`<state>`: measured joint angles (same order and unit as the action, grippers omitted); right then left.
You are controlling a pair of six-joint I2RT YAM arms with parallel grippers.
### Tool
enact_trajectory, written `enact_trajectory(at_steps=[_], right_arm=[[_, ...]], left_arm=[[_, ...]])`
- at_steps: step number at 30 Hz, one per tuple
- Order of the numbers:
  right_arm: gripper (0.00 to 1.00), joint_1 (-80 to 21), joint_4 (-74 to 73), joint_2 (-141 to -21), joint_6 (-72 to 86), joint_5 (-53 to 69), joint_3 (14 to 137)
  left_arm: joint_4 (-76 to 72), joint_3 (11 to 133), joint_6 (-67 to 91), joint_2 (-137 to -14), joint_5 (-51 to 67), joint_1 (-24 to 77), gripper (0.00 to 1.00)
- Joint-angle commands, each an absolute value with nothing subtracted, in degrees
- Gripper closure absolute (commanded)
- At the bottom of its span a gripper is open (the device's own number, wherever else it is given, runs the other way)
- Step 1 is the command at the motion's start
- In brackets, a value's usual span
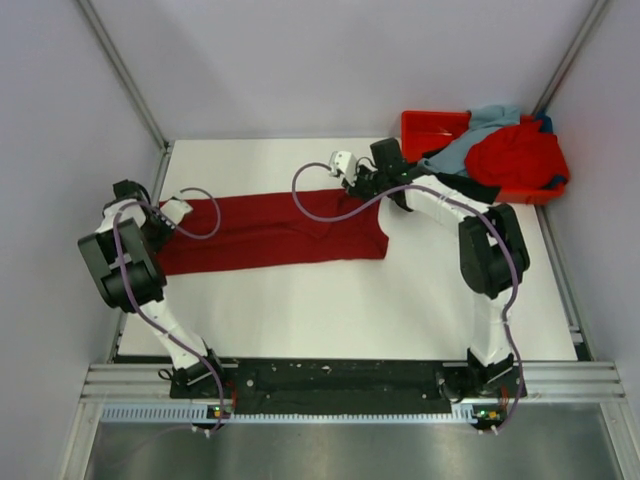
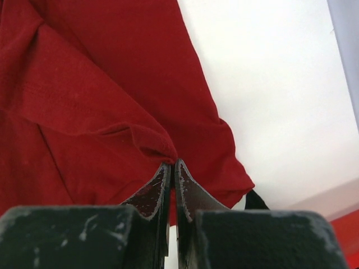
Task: Fold and stack the t-shirts
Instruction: Fold the other side of the tshirt into a rectangle
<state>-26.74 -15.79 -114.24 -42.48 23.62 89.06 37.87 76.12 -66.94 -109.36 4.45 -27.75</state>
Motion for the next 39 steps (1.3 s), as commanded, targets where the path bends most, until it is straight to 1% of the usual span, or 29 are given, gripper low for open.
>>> enact_trajectory(at_steps=[1, 3, 6, 8, 9, 12, 15, 17, 21, 26, 27, 30, 32, 35, 36, 37, 39], right_arm=[[1.0, -25.8, -15.1, -116.4, -39.4, 24.3, 93.2], [1.0, -25.8, -15.1, -117.6, -36.3, 24.3, 94.0], [1.0, -25.8, -15.2, -119.3, -31.7, 22.2, 94.9], [1.0, -25.7, -15.0, -120.6, -28.1, 20.2, 95.8], [1.0, -25.7, -15.0, -121.3, -25.7, 18.6, 96.7], [1.0, -24.7, -15.2, -123.8, -17.2, 14.9, 99.3], [1.0, -23.6, -15.0, -126.0, -10.6, 17.7, 101.2], [1.0, -23.3, -14.9, -127.1, -7.9, 18.7, 101.7], [1.0, -23.0, -14.5, -127.0, -4.4, 22.2, 101.0], [1.0, -22.6, -14.1, -126.6, -0.4, 26.2, 99.2], [1.0, -22.6, -13.5, -126.4, 1.6, 26.7, 98.4], [1.0, -22.6, -12.0, -126.3, 2.7, 27.8, 96.9], [1.0, -22.4, -11.5, -126.4, 3.4, 28.6, 96.7], [1.0, -22.5, -10.8, -126.2, 4.0, 28.8, 96.2], [1.0, -22.4, -10.7, -126.1, 3.9, 28.8, 96.2], [1.0, -22.4, -10.6, -126.0, 3.9, 28.7, 96.1], [1.0, -22.4, -10.6, -126.0, 3.7, 28.7, 95.9]], left_arm=[[32.7, 77.7, -63.6, -108.7, 2.2, -26.2, 0.57], [29.4, 77.8, -60.9, -107.2, 1.7, -24.9, 0.48], [24.1, 78.3, -54.8, -103.4, 1.0, -21.6, 0.41], [23.3, 78.7, -52.6, -100.1, 2.4, -18.3, 0.37], [23.9, 78.6, -52.4, -98.7, 4.5, -15.1, 0.37], [25.5, 76.4, -52.6, -94.4, 15.5, -7.1, 0.38], [26.4, 75.0, -51.2, -93.7, 27.4, 2.8, 0.4], [26.9, 74.7, -51.1, -95.3, 31.7, 8.9, 0.41], [20.6, 74.7, -47.2, -100.1, 34.3, 17.9, 0.41], [18.2, 79.0, -42.8, -108.5, 35.8, 22.2, 0.39], [20.7, 81.5, -43.7, -109.6, 33.8, 22.8, 0.38], [25.0, 83.2, -48.8, -111.6, 33.8, 23.6, 0.39], [25.5, 83.5, -50.9, -112.0, 31.4, 24.8, 0.41], [28.6, 84.6, -53.7, -113.3, 28.6, 25.7, 0.49], [28.7, 84.7, -53.8, -113.6, 27.3, 25.8, 0.55], [28.3, 84.9, -53.5, -113.9, 26.0, 25.8, 0.63], [28.5, 85.6, -52.9, -114.3, 24.3, 25.9, 0.75]])
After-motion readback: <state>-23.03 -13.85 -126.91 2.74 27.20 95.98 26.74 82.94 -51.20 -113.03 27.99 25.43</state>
